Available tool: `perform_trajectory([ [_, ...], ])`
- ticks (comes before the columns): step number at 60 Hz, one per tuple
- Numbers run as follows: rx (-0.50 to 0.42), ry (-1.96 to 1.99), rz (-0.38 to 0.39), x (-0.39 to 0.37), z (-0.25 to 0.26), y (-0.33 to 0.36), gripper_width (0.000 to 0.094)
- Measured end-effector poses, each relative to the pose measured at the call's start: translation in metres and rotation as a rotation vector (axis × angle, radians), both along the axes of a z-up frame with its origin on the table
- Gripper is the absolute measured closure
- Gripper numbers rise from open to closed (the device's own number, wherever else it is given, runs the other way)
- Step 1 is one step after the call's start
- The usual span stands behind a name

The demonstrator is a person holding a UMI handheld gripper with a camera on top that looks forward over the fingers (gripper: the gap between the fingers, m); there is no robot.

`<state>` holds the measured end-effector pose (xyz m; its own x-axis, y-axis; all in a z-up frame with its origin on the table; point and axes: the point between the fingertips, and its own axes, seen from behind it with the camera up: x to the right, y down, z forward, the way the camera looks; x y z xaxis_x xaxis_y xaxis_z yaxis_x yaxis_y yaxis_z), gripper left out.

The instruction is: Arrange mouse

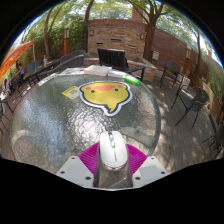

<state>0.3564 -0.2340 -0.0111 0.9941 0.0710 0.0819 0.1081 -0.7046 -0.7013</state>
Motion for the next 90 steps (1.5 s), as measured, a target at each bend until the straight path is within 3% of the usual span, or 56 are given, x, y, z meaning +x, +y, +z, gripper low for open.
perform_trajectory([
  [8,0.06,-0.017,-0.079,0.006,0.042,-0.002,0.0561],
  [16,0.173,-0.001,-0.17,0.021,0.122,0.021,0.0559],
  [24,0.31,0.006,-0.197,0.03,0.206,0.082,0.0561],
  [31,0.371,0.036,-0.185,0.018,0.233,0.147,0.0564],
  [42,0.237,0.091,-0.138,-0.016,0.143,0.233,0.0561],
  [53,0.065,0.1,-0.132,-0.029,0.031,0.26,0.0542],
  [60,-0.023,0.1,-0.107,-0.033,0.0,0.256,0.0432],
  [64,-0.033,0.1,-0.097,-0.037,0.001,0.253,0.036],
  [68,-0.019,0.082,-0.088,-0.038,0.013,0.244,0.009],
  [69,-0.014,0.076,-0.087,-0.038,0.018,0.242,0.0065],
  [72,0.004,0.058,-0.083,-0.039,0.034,0.236,0.0106],
  [77,0.029,0.045,-0.079,-0.045,0.064,0.221,0.0068],
  [90,0.123,0.002,-0.111,-0.067,0.155,0.142,0.0077],
])
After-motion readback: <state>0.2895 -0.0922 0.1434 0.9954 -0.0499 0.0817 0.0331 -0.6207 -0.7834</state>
